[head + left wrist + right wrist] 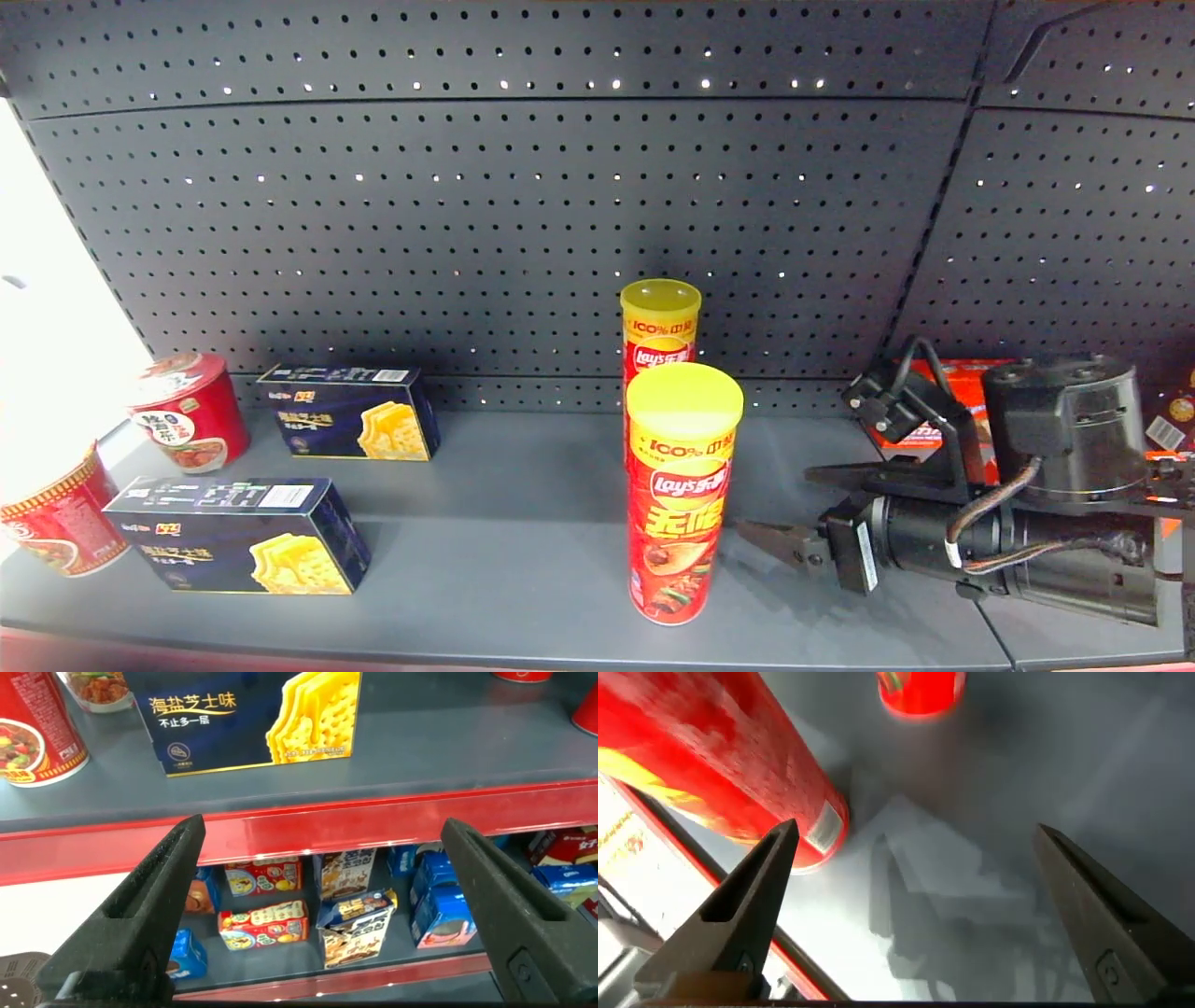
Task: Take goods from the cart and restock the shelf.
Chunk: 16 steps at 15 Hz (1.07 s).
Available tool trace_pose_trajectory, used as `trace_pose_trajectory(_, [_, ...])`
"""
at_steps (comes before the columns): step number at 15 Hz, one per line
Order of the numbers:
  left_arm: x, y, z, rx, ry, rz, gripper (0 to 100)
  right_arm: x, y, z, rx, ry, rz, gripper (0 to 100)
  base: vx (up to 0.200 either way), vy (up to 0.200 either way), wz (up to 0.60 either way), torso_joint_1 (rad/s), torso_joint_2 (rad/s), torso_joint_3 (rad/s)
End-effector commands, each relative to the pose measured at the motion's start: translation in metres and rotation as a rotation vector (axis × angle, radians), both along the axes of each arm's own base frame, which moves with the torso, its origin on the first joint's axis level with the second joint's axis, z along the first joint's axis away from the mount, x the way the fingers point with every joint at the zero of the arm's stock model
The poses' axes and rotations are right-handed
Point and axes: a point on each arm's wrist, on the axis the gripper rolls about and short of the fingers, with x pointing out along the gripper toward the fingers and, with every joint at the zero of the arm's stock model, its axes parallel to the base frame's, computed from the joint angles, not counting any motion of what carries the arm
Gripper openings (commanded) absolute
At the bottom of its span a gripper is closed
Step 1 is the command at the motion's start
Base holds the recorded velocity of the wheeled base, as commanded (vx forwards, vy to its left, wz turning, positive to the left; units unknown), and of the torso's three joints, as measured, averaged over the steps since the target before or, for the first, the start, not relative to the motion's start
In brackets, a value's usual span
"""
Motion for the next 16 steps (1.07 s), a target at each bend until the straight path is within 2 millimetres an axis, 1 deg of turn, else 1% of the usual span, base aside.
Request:
trace_pose_trajectory(1, [0.000, 0.000, 0.000, 0.001, 0.002, -0.001, 100, -0.006, -0.005, 0.006, 0.011, -0.028, -0.001, 100, 0.000, 0.000, 0.00, 0.000, 0.00, 0.000])
trace_pose_trajectory(4, [0.001, 0.000, 0.000, 0.003, 0.019, -0.002, 100, -0.011, -0.008, 0.006, -0.037, -0.030, -0.018, 100, 0.000, 0.000, 0.00, 0.000, 0.00, 0.000])
trace_pose_trajectory(7, [0.003, 0.000, 0.000, 0.007, 0.037, -0.004, 100, -0.015, -0.003, 0.003, -0.048, -0.019, 0.007, 100, 0.000, 0.000, 0.00, 0.000, 0.00, 0.000])
trace_pose_trajectory(12, [0.004, -0.001, 0.000, 0.008, 0.048, -0.004, 100, -0.012, 0.004, -0.009, -0.078, 0.018, 0.024, 100, 0.000, 0.000, 0.00, 0.000, 0.00, 0.000])
trace_pose_trajectory(16, [0.004, -0.001, 0.000, 0.008, 0.048, -0.007, 100, -0.004, 0.009, -0.015, -0.089, 0.037, 0.022, 100, 0.000, 0.000, 0.00, 0.000, 0.00, 0.000])
